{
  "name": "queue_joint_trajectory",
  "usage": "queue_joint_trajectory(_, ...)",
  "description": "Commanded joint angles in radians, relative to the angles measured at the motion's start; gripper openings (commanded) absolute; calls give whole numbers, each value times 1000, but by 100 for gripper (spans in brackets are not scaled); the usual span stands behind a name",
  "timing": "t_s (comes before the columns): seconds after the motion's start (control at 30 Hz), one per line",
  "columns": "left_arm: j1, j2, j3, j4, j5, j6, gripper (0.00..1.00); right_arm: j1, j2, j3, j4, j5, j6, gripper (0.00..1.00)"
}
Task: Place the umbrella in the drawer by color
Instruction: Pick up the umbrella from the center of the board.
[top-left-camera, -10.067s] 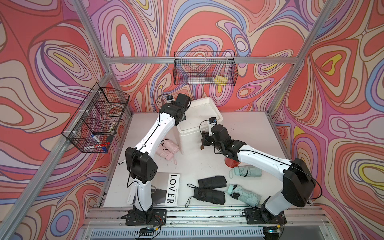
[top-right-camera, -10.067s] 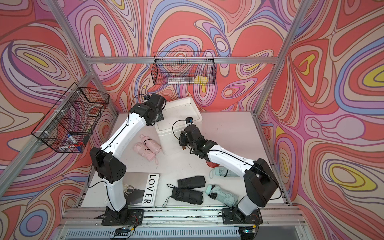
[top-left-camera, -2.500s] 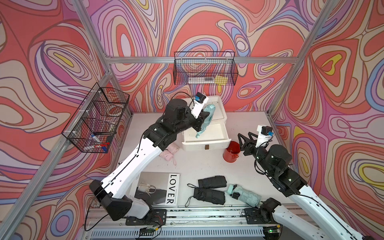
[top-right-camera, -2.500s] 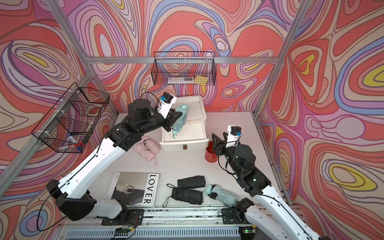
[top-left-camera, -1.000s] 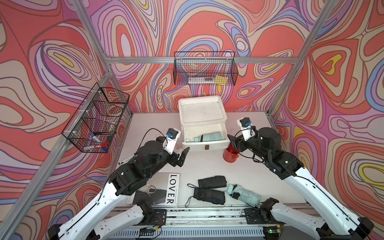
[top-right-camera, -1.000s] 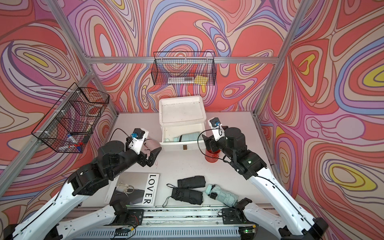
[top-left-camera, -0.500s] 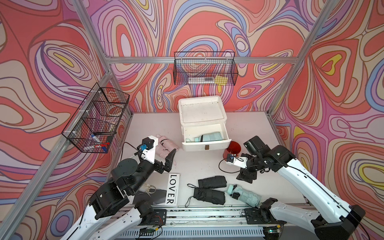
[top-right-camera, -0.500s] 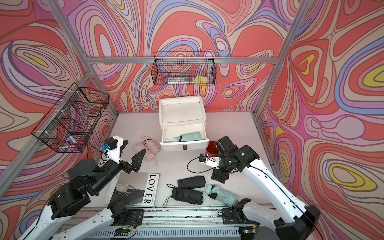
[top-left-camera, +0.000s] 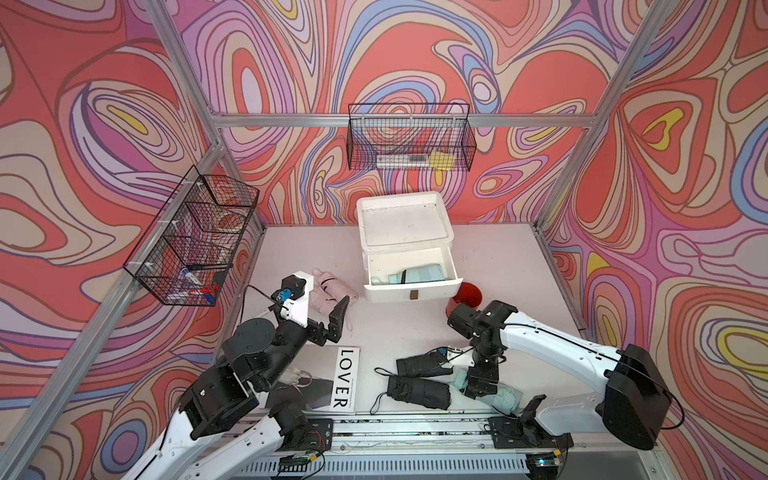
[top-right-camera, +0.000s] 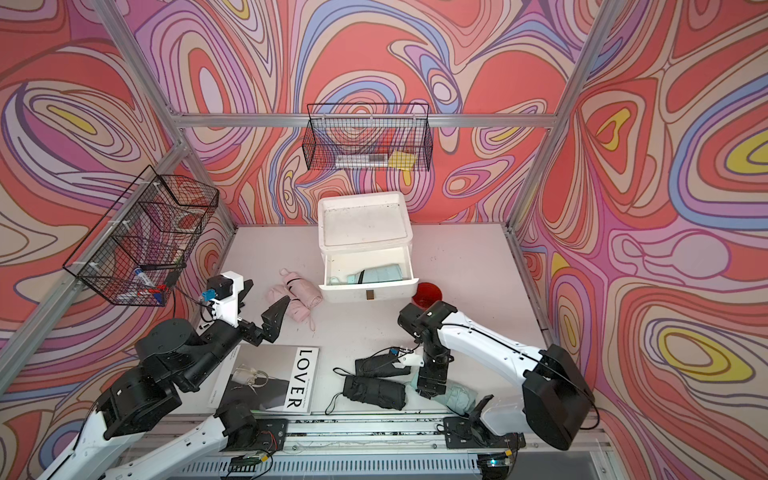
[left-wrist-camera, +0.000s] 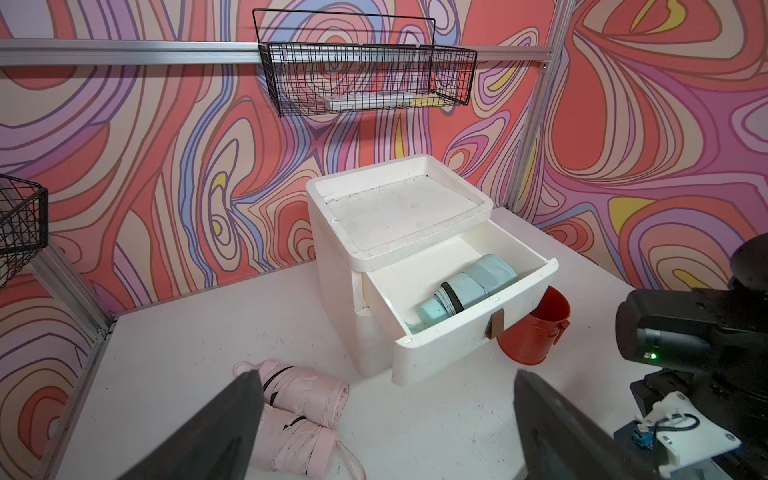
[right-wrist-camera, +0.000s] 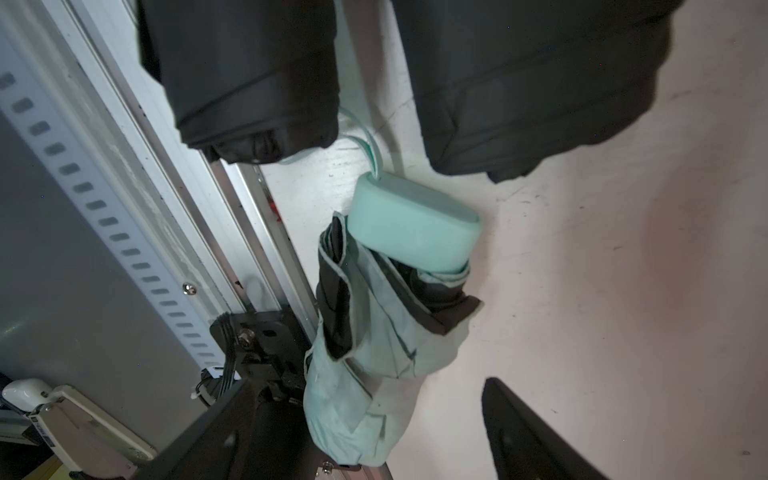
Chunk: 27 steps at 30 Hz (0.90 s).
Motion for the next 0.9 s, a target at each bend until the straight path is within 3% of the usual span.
queue_joint_trajectory(0.0,9,-10,-12,30,-13,5,99,15,18,-31,78,16,35,89)
queue_joint_trajectory(0.37,9,-20,-15,35,-18,8,99,66,82,-131,220,118,23,90)
queue_joint_trajectory(0.57,9,-40,-27,44,-21,13,99,79,-26,-235,350,124,-30,86)
queue_joint_trajectory(0.63,9,-50,-36,49,-22,13,99,80,-87,-270,394,118,-53,78)
queue_joint_trajectory(0.73,9,-57,-40,55,-22,13,99,80,-147,-304,446,136,-74,51)
queue_joint_trajectory(0.87,9,-54,-40,53,-27,13,99,79,-182,-279,465,168,-89,31)
